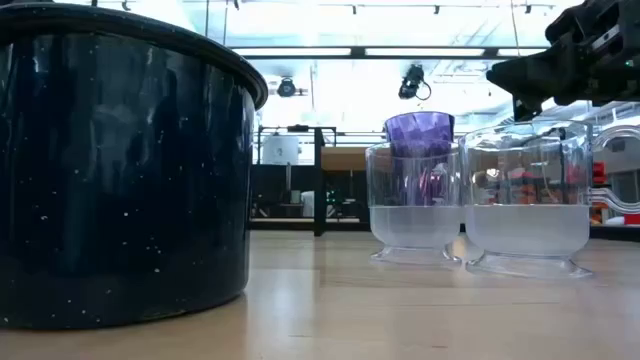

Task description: Stack small to large cups/mugs on shelf

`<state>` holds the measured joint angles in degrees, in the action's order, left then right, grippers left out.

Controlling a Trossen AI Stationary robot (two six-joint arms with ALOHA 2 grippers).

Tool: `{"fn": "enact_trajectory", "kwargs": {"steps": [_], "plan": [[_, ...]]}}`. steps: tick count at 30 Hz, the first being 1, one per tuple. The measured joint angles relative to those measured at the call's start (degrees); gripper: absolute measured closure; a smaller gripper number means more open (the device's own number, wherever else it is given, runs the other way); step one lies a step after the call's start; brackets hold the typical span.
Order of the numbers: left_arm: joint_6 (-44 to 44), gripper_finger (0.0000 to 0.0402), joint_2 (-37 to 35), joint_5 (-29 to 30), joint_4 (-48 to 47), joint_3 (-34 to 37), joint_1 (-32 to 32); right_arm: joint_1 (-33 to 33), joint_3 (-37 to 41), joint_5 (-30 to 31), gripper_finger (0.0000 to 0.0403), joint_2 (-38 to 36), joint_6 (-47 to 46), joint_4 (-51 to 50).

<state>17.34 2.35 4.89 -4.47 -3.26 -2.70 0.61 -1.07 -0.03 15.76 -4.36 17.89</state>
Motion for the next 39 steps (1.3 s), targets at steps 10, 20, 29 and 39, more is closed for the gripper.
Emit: {"fn": "enact_trajectory", "kwargs": {"steps": [10,20,29,39], "plan": [[-0.03,0.0327,-0.01,0.0,0.0,0.0,0.0,0.0,0.0,-0.02,0.0338,-0.01,0.01,0.0],[0.0,0.0332,0.0,0.0,0.0,-0.01,0.02,0.0,0.01,-0.01,0.0338,0.0,0.0,0.0],[-0.02,0.0328,-0.02,0.0,0.0,0.0,0.01,-0.01,0.01,-0.02,0.0338,0.01,0.0,0.0],[0.0,0.0333,0.0,0.0,0.0,-0.01,0.0,0.0,0.01,-0.02,0.0338,-0.01,0.0,0.02]]}}
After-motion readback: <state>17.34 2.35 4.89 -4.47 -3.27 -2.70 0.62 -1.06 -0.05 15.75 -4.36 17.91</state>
